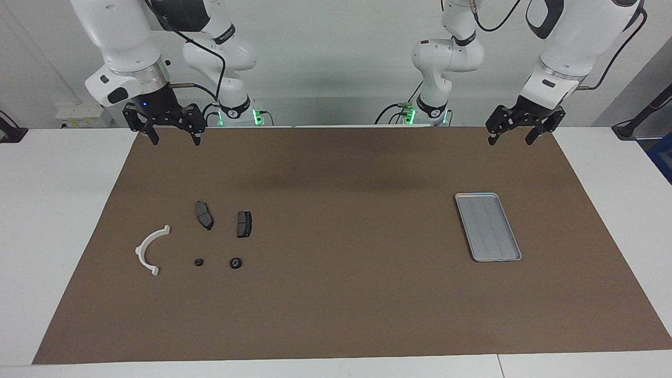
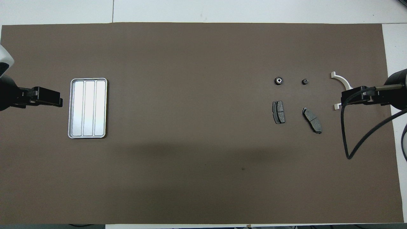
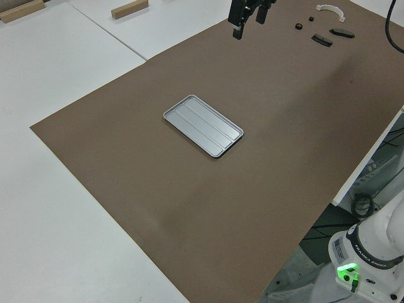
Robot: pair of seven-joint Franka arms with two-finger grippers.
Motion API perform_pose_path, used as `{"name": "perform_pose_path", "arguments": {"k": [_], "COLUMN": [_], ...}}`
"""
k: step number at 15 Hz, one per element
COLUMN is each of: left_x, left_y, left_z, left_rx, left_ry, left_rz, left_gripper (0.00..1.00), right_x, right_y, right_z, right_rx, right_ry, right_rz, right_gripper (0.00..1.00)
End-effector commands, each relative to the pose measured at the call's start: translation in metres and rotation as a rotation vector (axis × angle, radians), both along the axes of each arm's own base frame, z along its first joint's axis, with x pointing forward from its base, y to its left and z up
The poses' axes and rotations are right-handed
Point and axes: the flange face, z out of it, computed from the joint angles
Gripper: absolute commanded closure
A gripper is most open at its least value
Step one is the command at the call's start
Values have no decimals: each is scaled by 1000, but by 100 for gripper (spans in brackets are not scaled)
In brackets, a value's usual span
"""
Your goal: Pick bearing gear from pile to tray
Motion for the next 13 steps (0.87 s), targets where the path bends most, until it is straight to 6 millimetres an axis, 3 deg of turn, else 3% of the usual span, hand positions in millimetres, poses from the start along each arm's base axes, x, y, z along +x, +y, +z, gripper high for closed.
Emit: {"name": "perform_pose_path", "arguments": {"k": [1, 10, 13], "left_x": [-5, -5, -7], "left_y": [1, 1, -9], "left_z": [2, 2, 2], "left_rx": [16, 16, 16], "left_ry": [5, 5, 8], "left_rz": [11, 11, -6], "left_gripper": [0, 0, 0], "right_x": [-5, -6, -7], "right_y": [0, 0, 0], "right_z": [7, 8, 4], "right_rx": [16, 29, 29], "right_ry": [-19, -20, -11], "right_rz": [20, 16, 11], "right_gripper": [0, 0, 0]}}
